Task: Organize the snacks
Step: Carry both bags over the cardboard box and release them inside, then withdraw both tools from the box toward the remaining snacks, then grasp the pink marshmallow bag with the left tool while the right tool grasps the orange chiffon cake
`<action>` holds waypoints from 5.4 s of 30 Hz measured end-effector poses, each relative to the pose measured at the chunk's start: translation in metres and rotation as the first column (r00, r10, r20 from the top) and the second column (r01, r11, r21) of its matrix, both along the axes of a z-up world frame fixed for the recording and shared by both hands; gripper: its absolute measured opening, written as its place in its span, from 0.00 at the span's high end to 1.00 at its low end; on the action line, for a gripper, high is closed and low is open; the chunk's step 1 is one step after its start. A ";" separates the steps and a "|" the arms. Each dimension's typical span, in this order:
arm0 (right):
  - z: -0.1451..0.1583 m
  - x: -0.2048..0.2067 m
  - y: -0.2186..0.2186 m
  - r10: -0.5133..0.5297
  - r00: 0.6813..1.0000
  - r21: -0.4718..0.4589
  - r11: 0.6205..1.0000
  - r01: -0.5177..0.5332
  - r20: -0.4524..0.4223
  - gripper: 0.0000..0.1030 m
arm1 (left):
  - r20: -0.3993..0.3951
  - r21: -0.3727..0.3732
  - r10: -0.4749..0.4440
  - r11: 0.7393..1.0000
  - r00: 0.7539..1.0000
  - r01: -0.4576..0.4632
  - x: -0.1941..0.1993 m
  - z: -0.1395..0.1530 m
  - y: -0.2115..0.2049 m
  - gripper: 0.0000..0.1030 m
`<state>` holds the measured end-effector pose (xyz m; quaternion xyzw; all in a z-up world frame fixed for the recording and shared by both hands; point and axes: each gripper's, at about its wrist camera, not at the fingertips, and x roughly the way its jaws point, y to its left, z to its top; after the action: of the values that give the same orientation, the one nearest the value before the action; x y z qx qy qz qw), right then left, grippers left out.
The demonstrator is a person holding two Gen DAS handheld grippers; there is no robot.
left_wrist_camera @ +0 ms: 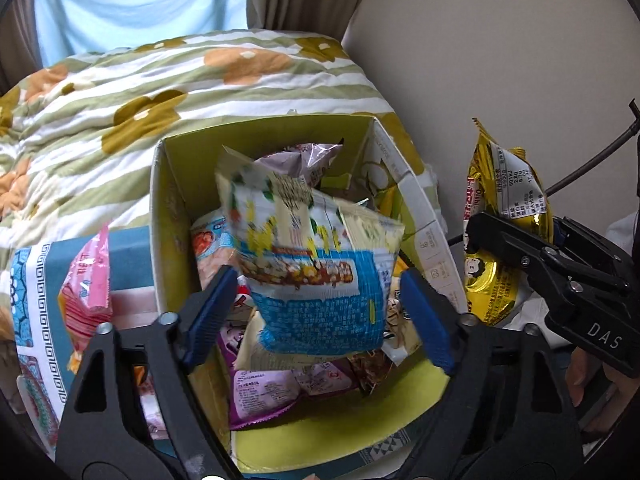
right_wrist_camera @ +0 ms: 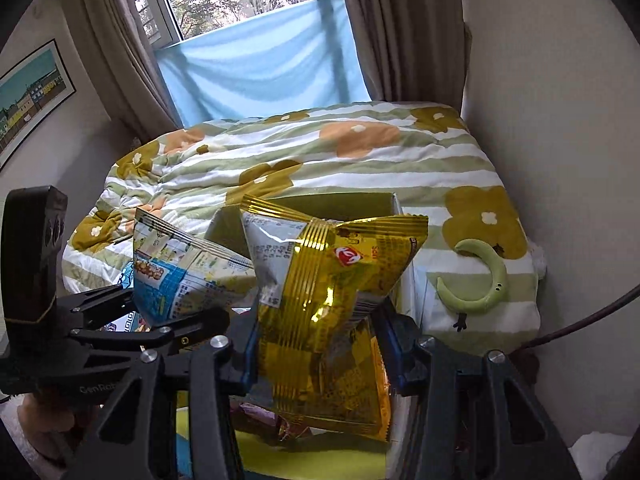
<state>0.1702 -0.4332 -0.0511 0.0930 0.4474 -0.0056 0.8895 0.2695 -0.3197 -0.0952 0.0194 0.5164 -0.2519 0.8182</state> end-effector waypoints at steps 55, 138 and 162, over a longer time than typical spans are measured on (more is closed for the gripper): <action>0.015 0.011 0.006 -0.002 0.997 -0.035 0.999 0.005 0.081 0.01 | 0.109 0.009 0.160 0.987 0.981 -0.162 -0.051 0.045 0.118 0.00; -0.199 0.072 0.319 0.402 0.866 -0.027 0.903 -0.428 -0.297 0.04 | -0.214 0.170 -0.274 0.935 0.937 0.312 0.127 -0.147 0.278 0.30; -0.208 0.069 0.338 0.457 0.829 -0.128 0.847 -0.516 -0.324 0.39 | -0.207 0.172 0.005 0.985 0.978 0.031 0.034 -0.149 0.392 0.36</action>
<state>0.2389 -0.0952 -0.2592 -0.1206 0.5747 0.1620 0.7931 0.3038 0.0721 -0.2444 0.0679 0.6185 -0.2118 0.7537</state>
